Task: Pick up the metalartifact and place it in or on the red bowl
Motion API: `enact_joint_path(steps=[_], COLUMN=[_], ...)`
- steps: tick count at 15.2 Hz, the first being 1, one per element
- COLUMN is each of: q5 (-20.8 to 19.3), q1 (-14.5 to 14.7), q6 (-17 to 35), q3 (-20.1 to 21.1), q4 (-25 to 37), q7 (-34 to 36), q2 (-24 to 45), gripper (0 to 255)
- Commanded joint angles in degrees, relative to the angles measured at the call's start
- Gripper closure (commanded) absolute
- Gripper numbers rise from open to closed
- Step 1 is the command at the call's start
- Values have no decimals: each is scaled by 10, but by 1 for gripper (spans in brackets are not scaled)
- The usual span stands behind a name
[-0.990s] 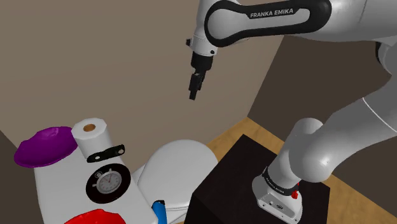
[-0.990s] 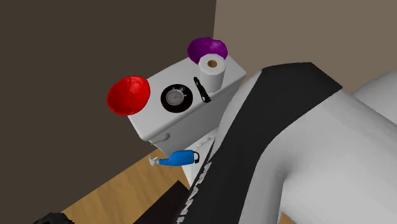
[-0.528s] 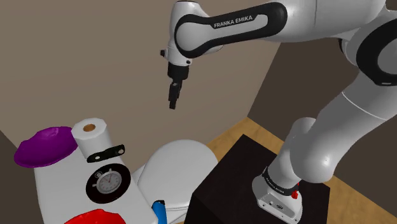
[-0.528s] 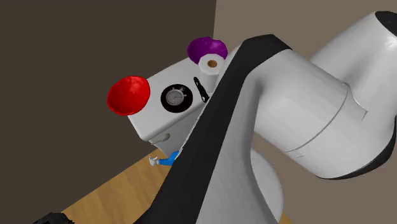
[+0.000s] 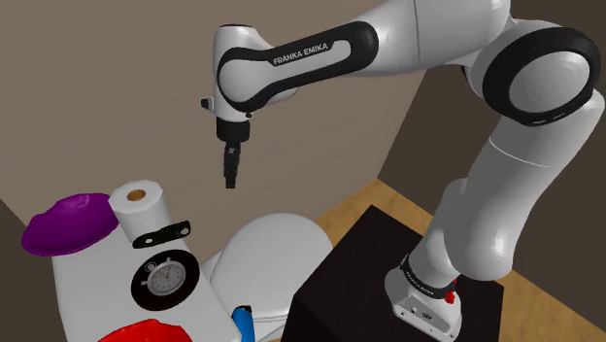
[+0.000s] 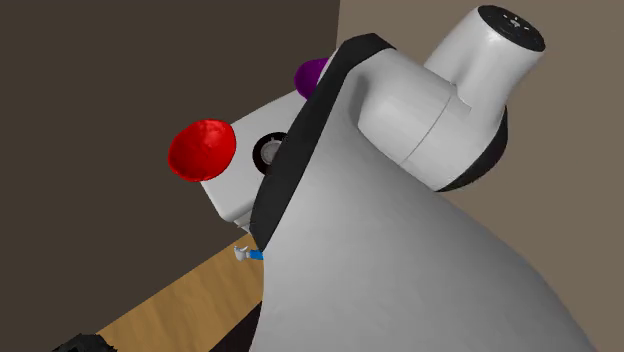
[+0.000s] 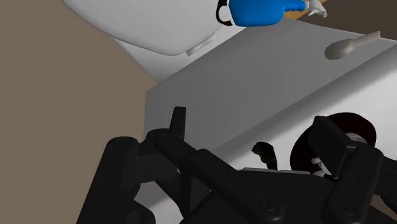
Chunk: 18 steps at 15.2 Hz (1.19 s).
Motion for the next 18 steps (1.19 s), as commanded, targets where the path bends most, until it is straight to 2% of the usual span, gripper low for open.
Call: enact_joint_path(steps=[1, 12, 18], q5=[2, -8, -8], q1=[8, 61, 68], q6=[3, -3, 36], q3=[9, 62, 63], q4=[35, 206, 183], q7=[-17, -82, -83], q2=[41, 218, 233], gripper=[0, 0, 0])
